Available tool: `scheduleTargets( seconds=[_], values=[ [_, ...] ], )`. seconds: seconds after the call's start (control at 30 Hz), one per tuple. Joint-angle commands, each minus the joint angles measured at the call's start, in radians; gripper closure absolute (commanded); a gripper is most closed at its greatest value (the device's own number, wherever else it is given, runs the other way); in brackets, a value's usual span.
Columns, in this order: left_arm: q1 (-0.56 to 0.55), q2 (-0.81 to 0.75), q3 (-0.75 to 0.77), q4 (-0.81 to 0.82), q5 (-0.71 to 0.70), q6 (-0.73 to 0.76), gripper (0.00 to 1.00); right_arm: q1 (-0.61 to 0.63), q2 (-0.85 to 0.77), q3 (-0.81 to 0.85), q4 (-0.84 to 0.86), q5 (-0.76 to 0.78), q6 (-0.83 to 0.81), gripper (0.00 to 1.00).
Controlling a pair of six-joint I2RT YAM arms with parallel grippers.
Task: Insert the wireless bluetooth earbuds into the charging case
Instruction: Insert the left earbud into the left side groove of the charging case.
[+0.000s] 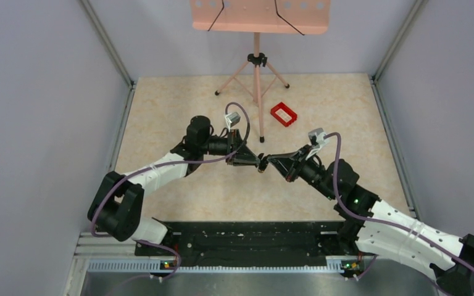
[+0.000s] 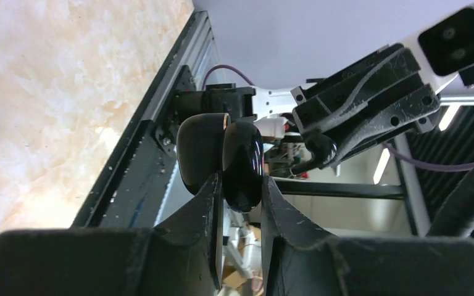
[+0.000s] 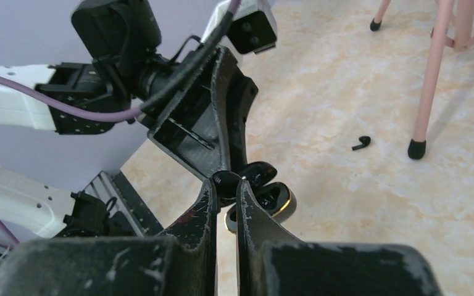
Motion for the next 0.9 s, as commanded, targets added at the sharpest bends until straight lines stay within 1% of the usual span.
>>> scheduleTargets(
  seconds=[0.0, 0.07, 0.2, 0.3, 0.67, 0.87],
  values=[
    [-0.001, 0.003, -0.018, 0.219, -0.005, -0.21, 1.0, 0.013, 0.005, 0.037, 0.145, -0.035, -0.012, 1.0],
    [-0.001, 0.012, -0.019, 0.229, -0.005, -0.237, 1.0, 0.013, -0.002, 0.032, 0.141, -0.035, -0.012, 1.0],
    [-0.001, 0.032, -0.02, 0.299, 0.004, -0.316, 1.0, 0.015, -0.009, 0.021, 0.128, -0.034, -0.011, 1.0],
    [-0.002, 0.038, -0.02, 0.315, 0.007, -0.342, 1.0, 0.014, -0.012, 0.006, 0.134, -0.032, -0.003, 1.0],
    [-0.002, 0.054, -0.03, 0.352, 0.014, -0.367, 1.0, 0.014, 0.007, -0.041, 0.158, 0.007, 0.006, 1.0],
    [-0.002, 0.075, -0.054, 0.468, 0.027, -0.454, 1.0, 0.015, 0.008, -0.055, 0.171, 0.023, 0.018, 1.0]
  ],
)
